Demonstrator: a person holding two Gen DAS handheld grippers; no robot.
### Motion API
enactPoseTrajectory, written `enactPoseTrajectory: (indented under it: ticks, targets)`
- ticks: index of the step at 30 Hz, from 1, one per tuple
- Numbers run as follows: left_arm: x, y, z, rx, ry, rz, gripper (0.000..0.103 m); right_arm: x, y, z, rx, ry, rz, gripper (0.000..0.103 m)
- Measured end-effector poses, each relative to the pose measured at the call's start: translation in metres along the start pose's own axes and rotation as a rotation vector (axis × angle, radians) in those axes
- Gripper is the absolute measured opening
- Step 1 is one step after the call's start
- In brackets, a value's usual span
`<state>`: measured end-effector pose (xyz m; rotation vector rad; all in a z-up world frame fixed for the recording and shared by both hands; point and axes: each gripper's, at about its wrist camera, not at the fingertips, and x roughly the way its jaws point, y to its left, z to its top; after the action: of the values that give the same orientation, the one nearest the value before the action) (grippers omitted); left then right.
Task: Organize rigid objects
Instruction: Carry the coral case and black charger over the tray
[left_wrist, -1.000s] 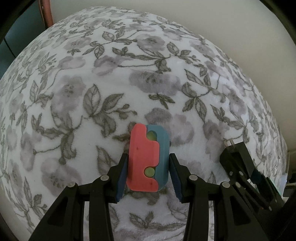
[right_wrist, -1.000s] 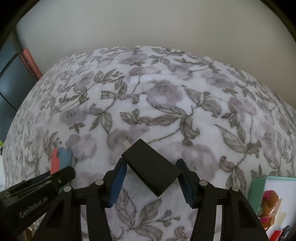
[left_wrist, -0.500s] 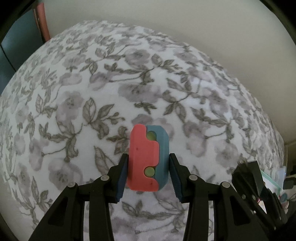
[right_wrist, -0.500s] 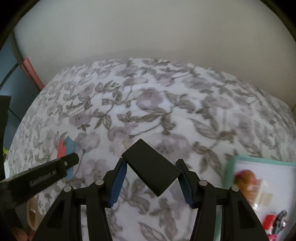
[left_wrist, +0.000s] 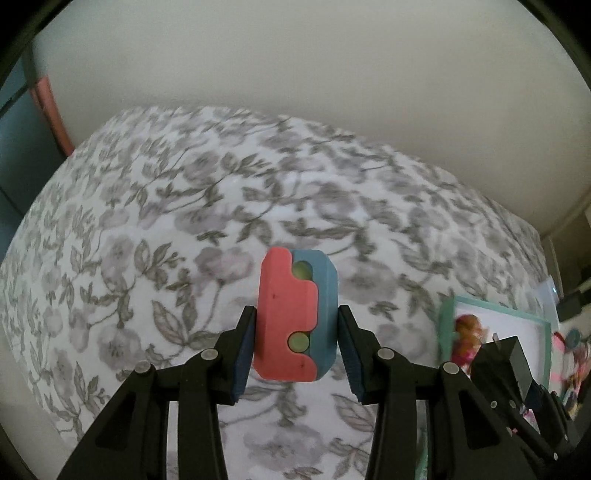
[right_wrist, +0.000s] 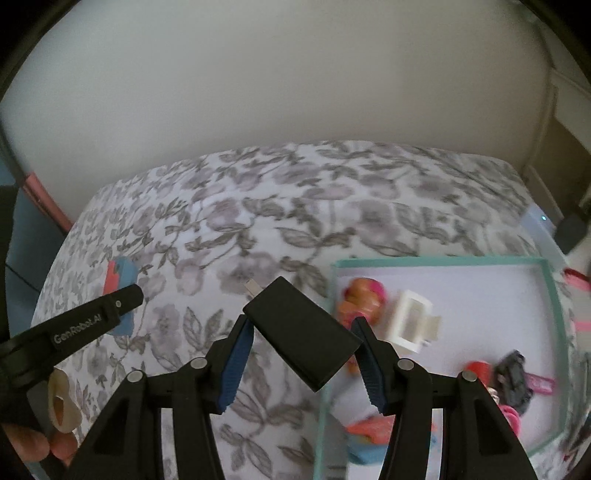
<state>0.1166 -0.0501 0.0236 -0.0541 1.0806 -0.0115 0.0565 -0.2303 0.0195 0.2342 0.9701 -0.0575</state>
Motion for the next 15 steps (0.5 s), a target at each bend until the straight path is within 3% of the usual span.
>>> enactPoseTrajectory:
  ticks: [8,15]
  targets:
    - [-0.026,-0.043,-0.01,0.074,-0.043,-0.056,0.045,-0.029,-0.043,-0.006,0.078,-0.027,-0.04,0.058]
    - [-0.031,-0.092,-0.03,0.17,-0.015,-0.152,0.045,-0.039,-0.083,-0.01,0.134,-0.024,-0.124,0.058]
